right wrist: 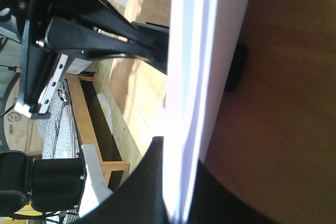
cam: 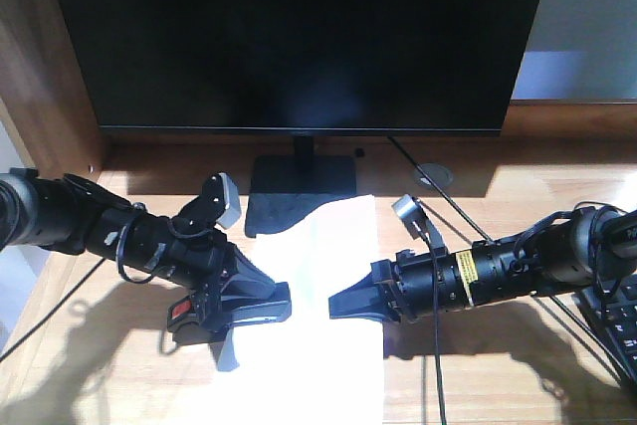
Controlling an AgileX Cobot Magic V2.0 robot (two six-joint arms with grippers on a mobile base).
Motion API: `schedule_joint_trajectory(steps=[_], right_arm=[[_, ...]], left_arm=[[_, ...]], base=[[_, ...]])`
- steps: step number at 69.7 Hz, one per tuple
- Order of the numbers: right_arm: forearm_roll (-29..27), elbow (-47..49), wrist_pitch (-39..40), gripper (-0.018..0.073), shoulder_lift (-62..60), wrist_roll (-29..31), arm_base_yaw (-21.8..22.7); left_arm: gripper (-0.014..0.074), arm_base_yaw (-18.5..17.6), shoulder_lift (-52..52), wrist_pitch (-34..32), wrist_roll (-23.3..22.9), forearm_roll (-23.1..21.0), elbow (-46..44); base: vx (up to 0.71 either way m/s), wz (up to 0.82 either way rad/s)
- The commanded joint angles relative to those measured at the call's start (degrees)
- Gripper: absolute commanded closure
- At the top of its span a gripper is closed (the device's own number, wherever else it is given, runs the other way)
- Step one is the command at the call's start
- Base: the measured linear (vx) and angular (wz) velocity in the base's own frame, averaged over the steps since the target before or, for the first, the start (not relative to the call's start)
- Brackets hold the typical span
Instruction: Grab stapler and paper to desk for stapling
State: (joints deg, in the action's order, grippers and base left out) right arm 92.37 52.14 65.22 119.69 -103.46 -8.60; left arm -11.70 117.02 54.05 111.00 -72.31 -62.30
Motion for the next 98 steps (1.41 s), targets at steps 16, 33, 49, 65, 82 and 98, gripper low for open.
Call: schedule_joint_trajectory(steps=[16,33,49,65,82,98], right_arm=[[-1.94,1.05,3.69,0.0562,-2.56,0.5,0.0],[-1.94,1.05,3.69,0.0562,-2.56,0.5,0.0],[-1.99,1.05,3.69,0.0562,-2.56,0.5,0.0],[-1.94,1.05,3.69,0.0562,-2.56,0.5,0.0],[-2.04,1.05,3.4,0.0521,-2.56,0.5,0.0],[-2.59,1.05,3.19,0.027,-2.68,0.75,0.0]], left_arm=[[0.0603,-0.25,0.67,-2.87,-0.39,5.67,-0.27],[0.0603,-0.25,-0.24,-2.13,-0.52,5.25,-0.27],[0.0603,-0.19,-6.3,-2.05,-0.52,4.55,-0.27],[0.0603,-0.19,-13.17,-2.2,-0.52,2.66,-0.27],[0.0603,-0.19,-16.12,-2.77,-0.52,2.31,-0.27],[0.0603,-0.19,-16.11,-2.58,-0.52,2.31,-0.27]], base=[[0.0,0.0],[0.0,0.0],[0.0,0.0],[0.0,0.0],[0.0,0.0],[0.0,0.0]])
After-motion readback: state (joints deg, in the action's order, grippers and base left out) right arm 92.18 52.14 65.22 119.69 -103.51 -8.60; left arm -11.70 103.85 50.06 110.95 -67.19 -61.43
